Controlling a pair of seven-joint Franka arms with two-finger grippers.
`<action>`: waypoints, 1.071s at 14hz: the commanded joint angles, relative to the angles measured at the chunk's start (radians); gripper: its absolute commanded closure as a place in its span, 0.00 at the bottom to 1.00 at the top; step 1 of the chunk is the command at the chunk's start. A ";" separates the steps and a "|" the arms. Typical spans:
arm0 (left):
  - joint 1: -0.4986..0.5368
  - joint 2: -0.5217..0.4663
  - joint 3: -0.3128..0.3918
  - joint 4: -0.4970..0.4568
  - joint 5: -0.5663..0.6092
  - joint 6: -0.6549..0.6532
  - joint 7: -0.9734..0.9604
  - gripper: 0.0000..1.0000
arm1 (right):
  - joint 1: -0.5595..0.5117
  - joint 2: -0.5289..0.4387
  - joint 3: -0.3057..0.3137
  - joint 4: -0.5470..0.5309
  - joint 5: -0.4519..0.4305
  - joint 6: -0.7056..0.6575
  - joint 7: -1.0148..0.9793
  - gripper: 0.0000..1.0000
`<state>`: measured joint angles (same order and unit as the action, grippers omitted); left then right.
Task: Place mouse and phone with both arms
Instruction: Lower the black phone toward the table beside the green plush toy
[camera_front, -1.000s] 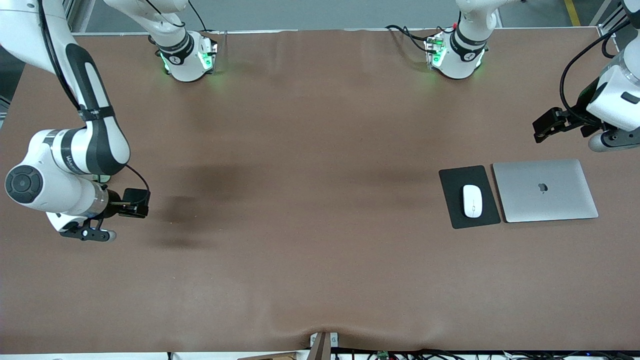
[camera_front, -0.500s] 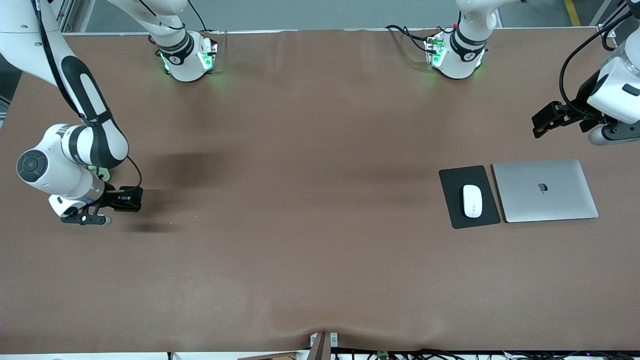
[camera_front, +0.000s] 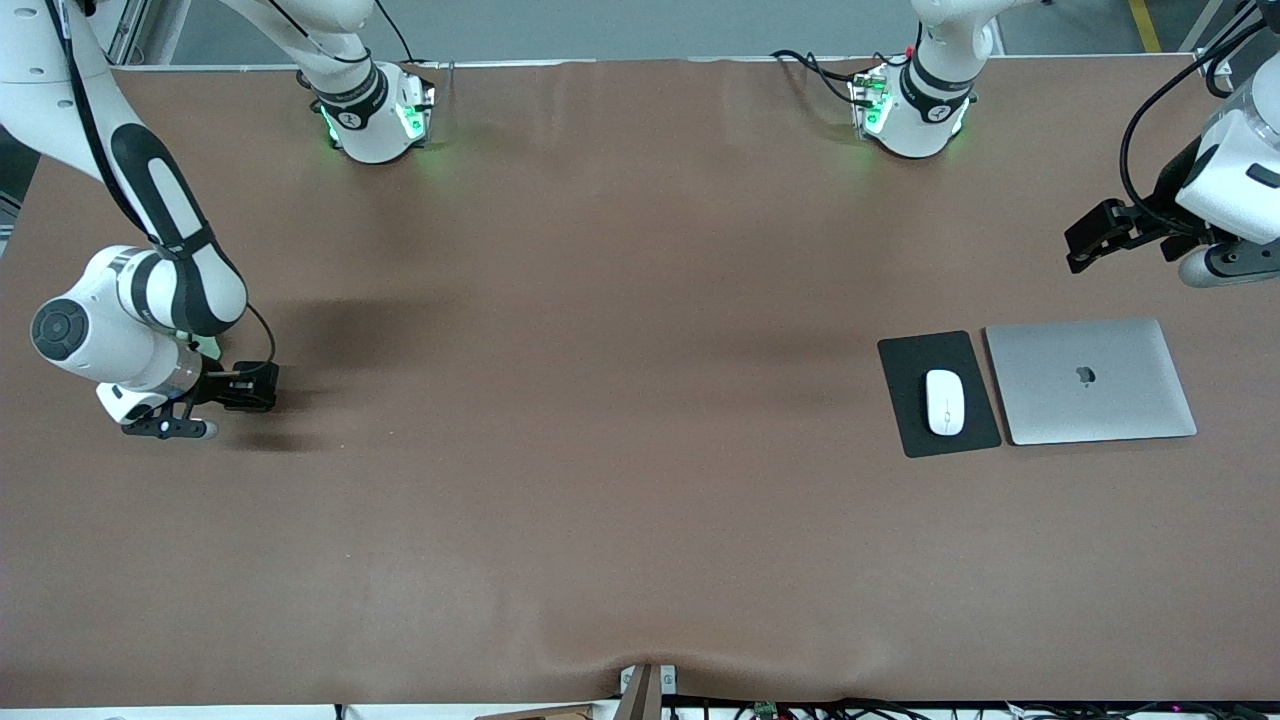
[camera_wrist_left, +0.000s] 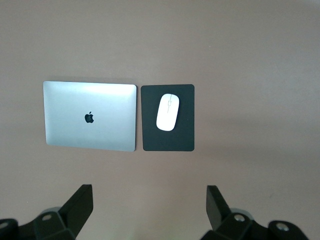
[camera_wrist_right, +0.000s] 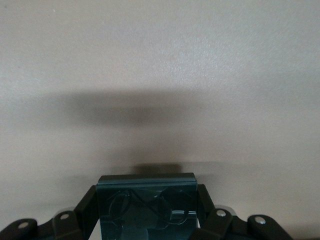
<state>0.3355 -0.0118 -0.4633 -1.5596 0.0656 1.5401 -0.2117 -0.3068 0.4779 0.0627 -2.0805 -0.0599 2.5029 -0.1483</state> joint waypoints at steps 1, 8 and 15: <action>0.010 -0.022 0.002 -0.010 -0.023 -0.012 -0.002 0.00 | -0.043 0.001 0.019 -0.004 -0.023 0.013 -0.007 0.92; 0.011 -0.019 0.002 -0.011 -0.023 -0.014 -0.005 0.00 | -0.043 0.022 0.019 -0.004 -0.026 0.016 -0.004 0.00; 0.011 -0.014 0.002 -0.007 -0.023 -0.014 -0.001 0.00 | 0.000 -0.014 0.022 0.042 -0.026 -0.025 0.009 0.00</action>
<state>0.3358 -0.0118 -0.4602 -1.5609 0.0655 1.5367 -0.2124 -0.3216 0.4993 0.0745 -2.0573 -0.0628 2.5103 -0.1496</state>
